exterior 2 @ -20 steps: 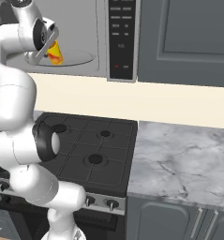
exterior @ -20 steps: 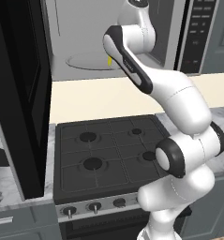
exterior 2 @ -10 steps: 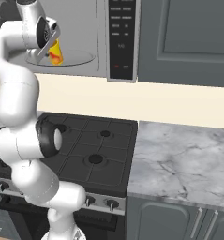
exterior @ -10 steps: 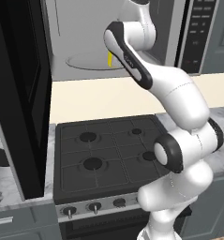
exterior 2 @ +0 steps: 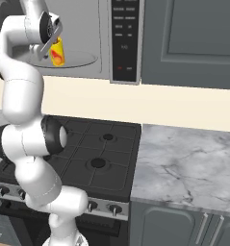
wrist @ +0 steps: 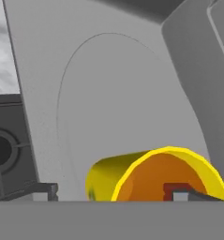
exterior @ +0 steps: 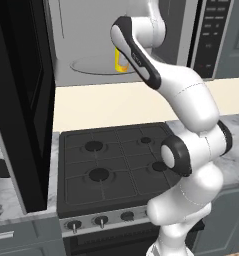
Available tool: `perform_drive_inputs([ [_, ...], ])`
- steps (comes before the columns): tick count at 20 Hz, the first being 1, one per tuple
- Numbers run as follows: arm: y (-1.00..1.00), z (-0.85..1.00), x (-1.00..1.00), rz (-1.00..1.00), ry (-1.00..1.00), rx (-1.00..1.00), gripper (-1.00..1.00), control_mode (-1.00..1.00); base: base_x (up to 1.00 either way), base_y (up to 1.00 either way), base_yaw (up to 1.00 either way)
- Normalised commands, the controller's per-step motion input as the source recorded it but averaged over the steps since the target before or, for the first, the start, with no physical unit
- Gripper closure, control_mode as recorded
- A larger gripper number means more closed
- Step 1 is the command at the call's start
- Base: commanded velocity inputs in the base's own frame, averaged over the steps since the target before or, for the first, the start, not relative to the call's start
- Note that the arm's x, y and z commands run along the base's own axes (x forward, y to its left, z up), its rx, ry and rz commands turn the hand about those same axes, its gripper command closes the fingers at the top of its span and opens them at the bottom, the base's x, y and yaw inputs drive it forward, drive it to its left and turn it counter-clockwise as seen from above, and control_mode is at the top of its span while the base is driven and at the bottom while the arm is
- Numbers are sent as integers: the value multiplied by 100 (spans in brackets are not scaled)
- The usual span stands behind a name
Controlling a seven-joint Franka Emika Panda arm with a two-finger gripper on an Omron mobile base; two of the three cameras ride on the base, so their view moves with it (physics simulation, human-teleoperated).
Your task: Place the microwavable item in the microwave. Then, close the microwave door and press the start button.
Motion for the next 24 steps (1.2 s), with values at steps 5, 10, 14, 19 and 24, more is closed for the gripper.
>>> perform_drive_inputs([
  [5, 0, 3, 1, 0, -14, 0, -100, -100, 0, 0, 0],
  [10, 0, 4, 0, 0, -22, 0, -100, -100, 0, 0, 0],
  [14, 0, 0, -23, 0, -27, 0, -100, -100, 0, 0, 0],
  [19, 0, -18, -84, 0, -29, -6, -100, -100, 0, 0, 0],
  [24, 0, -65, -91, 0, -24, -18, -100, -100, 0, 0, 0],
])
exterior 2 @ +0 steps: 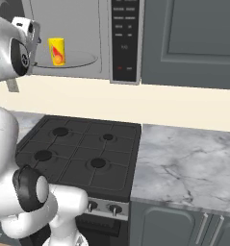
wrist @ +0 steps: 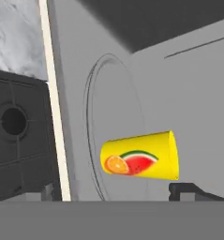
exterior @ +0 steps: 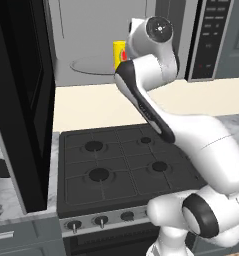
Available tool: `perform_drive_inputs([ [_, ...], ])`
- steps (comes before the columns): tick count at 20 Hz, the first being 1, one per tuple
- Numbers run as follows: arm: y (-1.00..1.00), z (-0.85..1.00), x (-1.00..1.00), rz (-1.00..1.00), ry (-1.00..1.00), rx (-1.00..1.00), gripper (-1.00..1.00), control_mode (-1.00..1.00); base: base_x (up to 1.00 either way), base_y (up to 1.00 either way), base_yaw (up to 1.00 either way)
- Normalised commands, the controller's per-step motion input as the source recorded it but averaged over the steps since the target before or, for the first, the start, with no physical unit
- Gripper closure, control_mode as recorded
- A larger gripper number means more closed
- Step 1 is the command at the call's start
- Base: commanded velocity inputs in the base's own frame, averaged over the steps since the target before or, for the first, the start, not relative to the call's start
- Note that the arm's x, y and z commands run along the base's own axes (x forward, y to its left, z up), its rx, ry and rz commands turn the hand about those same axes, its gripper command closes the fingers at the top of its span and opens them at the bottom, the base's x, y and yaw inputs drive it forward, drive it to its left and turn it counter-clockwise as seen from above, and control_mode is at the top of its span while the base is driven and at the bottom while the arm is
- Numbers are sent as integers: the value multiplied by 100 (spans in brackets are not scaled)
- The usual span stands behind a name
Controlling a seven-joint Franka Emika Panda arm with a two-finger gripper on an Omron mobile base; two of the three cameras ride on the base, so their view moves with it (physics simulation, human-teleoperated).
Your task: Place the microwavable item in the microwave. Then, close the microwave door and press the start button.
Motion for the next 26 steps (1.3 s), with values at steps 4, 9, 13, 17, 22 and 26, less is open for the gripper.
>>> perform_drive_inputs([
  [4, 4, -88, -71, 0, -17, -32, -100, -100, 0, 0, 0],
  [9, 20, -75, -50, 0, -12, -35, -100, -100, 0, 0, 0],
  [13, 44, -60, -25, 0, -3, -33, -100, -100, 0, 0, 0],
  [17, 62, -45, -9, 0, 0, -32, -100, -100, 0, 0, 0],
  [22, 56, -27, 0, -1, 0, -27, -100, -100, 0, 0, 0],
  [26, 55, -27, 0, -1, 0, -24, -100, -100, 0, 0, 0],
])
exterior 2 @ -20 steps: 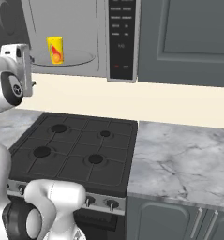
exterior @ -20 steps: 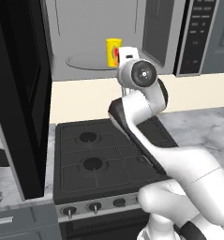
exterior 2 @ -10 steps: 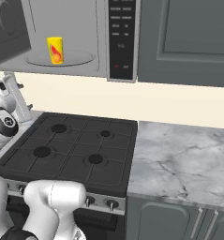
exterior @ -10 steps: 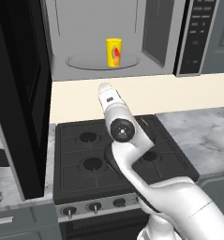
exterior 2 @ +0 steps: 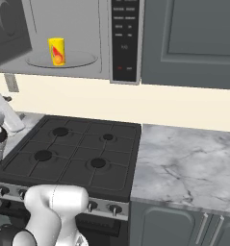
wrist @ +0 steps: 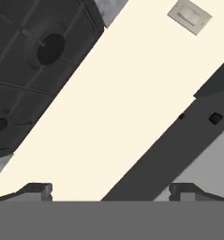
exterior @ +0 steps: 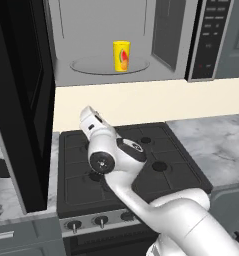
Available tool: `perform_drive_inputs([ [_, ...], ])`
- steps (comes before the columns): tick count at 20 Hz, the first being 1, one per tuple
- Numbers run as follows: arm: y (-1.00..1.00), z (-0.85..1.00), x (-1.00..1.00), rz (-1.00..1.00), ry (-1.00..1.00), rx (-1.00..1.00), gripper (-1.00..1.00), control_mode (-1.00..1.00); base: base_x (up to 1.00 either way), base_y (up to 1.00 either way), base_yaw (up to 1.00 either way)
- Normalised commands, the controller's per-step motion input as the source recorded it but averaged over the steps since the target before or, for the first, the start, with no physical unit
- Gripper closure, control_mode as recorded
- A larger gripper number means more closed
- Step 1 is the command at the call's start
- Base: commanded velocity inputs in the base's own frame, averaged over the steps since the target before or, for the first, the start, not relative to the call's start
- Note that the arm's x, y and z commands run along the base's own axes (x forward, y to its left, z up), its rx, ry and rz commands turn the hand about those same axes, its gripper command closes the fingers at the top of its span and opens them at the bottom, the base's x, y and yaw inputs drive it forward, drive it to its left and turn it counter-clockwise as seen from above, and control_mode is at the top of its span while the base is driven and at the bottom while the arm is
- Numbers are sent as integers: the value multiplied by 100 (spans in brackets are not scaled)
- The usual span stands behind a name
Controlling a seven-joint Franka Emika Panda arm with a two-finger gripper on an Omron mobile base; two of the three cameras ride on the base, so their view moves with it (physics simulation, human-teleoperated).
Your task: Place the microwavable item in the microwave. Then, close the microwave door and press the start button.
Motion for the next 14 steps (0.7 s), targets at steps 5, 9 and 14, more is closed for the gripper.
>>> perform_drive_inputs([
  [5, 66, -2, -13, -6, -12, -23, -100, -100, 0, 0, 0],
  [9, 66, 0, -29, -5, -29, -22, -100, -100, 0, 0, 0],
  [14, 46, -1, -50, 0, -31, -17, -100, -100, 0, 0, 0],
])
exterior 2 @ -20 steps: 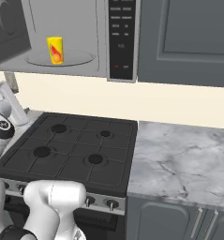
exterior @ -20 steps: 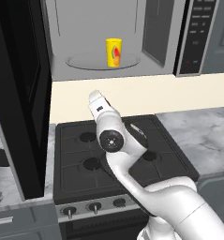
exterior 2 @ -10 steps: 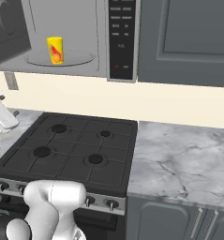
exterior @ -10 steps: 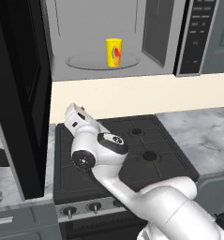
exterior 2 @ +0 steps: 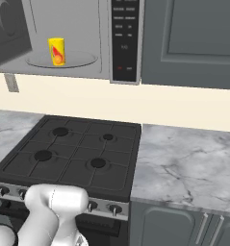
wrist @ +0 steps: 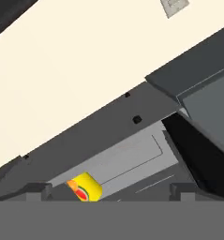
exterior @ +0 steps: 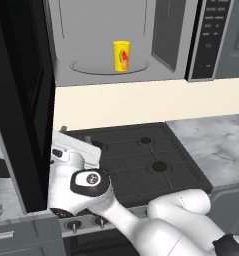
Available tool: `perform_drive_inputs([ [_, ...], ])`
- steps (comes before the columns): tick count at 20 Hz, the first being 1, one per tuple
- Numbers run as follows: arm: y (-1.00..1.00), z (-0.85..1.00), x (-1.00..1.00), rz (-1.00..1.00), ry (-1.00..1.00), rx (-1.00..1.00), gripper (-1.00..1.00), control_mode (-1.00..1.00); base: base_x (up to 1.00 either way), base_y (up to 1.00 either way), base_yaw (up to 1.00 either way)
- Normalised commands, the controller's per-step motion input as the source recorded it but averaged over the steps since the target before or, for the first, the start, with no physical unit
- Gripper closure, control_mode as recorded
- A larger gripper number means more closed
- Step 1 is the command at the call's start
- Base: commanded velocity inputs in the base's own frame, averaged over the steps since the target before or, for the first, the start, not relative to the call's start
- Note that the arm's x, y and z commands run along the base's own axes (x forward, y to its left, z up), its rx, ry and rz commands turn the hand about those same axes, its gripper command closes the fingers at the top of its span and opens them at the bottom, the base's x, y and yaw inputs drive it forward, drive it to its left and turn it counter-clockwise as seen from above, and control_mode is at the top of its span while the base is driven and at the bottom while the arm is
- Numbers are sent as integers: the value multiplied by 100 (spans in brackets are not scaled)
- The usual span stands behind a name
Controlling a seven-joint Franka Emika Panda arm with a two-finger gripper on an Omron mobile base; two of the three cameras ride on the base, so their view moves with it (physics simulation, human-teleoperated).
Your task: Place the microwavable item in the microwave. Then, close the microwave door and press the start button.
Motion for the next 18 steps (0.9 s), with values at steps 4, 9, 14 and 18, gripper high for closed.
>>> perform_drive_inputs([
  [4, 49, 0, -45, 0, -27, -14, -100, -100, 0, 0, 0],
  [9, 51, 0, -14, 0, -17, -11, -100, -100, 0, 0, 0],
  [14, 55, 12, -36, 0, -17, -2, -100, -100, 0, 0, 0],
  [18, 36, 39, -54, 0, -28, 0, -100, -100, 0, 0, 0],
])
